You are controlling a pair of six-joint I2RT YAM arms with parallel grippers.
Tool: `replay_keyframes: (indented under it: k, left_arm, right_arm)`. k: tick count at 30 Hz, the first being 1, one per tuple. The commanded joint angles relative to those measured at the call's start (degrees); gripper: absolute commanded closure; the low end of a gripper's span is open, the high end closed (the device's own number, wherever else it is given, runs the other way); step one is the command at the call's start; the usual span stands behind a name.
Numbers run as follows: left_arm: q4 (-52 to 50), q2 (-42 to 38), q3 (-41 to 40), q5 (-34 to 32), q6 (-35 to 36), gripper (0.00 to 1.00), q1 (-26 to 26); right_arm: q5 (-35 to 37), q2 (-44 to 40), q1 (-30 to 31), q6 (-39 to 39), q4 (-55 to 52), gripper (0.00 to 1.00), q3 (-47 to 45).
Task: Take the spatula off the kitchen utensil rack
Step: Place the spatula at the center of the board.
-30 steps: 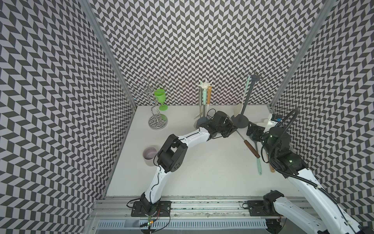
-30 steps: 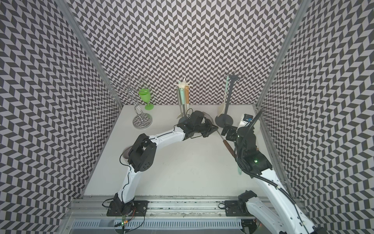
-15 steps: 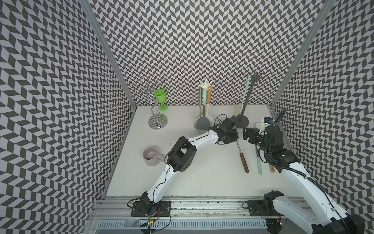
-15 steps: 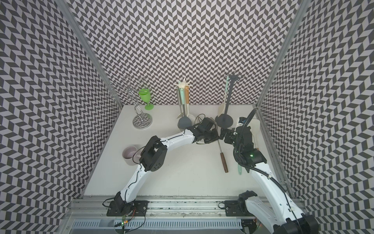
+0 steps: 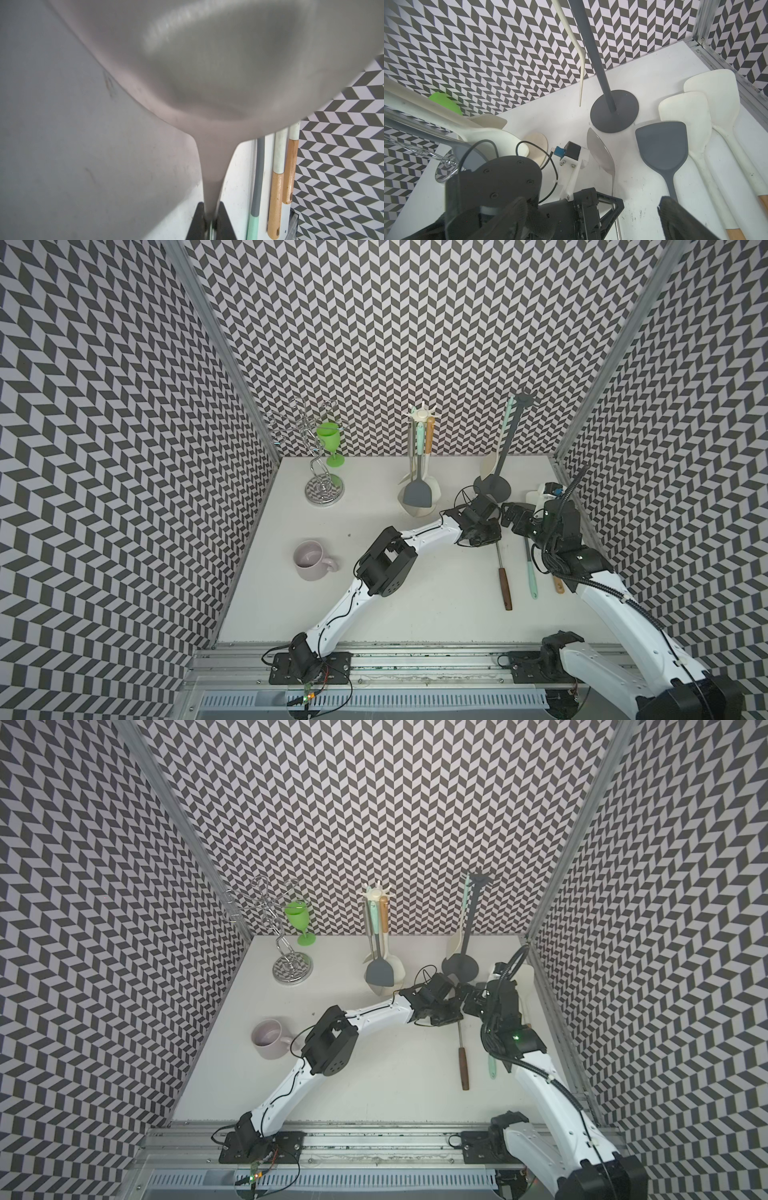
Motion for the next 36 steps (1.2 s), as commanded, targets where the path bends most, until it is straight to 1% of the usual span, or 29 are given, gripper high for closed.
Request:
replay_keyframes:
  k: [1, 11, 16, 19, 23, 31, 36]
  left_arm:
    - [-0.4, 1.9, 1.7, 0.3, 1.0, 1.0, -1.1]
    - [0.9, 4.4, 1.1, 2.6, -3.1, 1.0, -2.5]
    - [2.5, 4.6, -0.5, 4.0, -6.1, 0.91, -2.9]
    - [3.0, 4.7, -0.9, 4.3, -7.1, 0.89, -2.9]
    - [3.5, 5.0, -1.0, 4.3, -7.6, 0.83, -2.8]
    - [4.1, 5.4, -1.3, 4.9, -7.9, 0.82, -2.8]
    - [4.1, 4.1, -2.2, 4.4, -7.7, 0.8, -2.8]
  right_arm:
    - [0.4, 0.2, -0.6, 0.0, 3.4, 0.0, -0.9]
    - [0.0, -0.3, -1.3, -0.1, 3.9, 0.0, -1.4]
    - [-0.4, -0.3, -1.7, -0.1, 4.2, 0.0, -1.6]
    - [-0.8, -0.3, -1.8, -0.1, 4.5, 0.0, -1.7]
    - [-1.0, -0.2, -1.8, -0.2, 4.7, 0.0, -1.9]
    - [-1.4, -0.1, -2.0, -0.3, 4.9, 0.0, -2.2]
    - [-1.7, 0.0, -2.2, -0.3, 5.0, 0.0, -2.3]
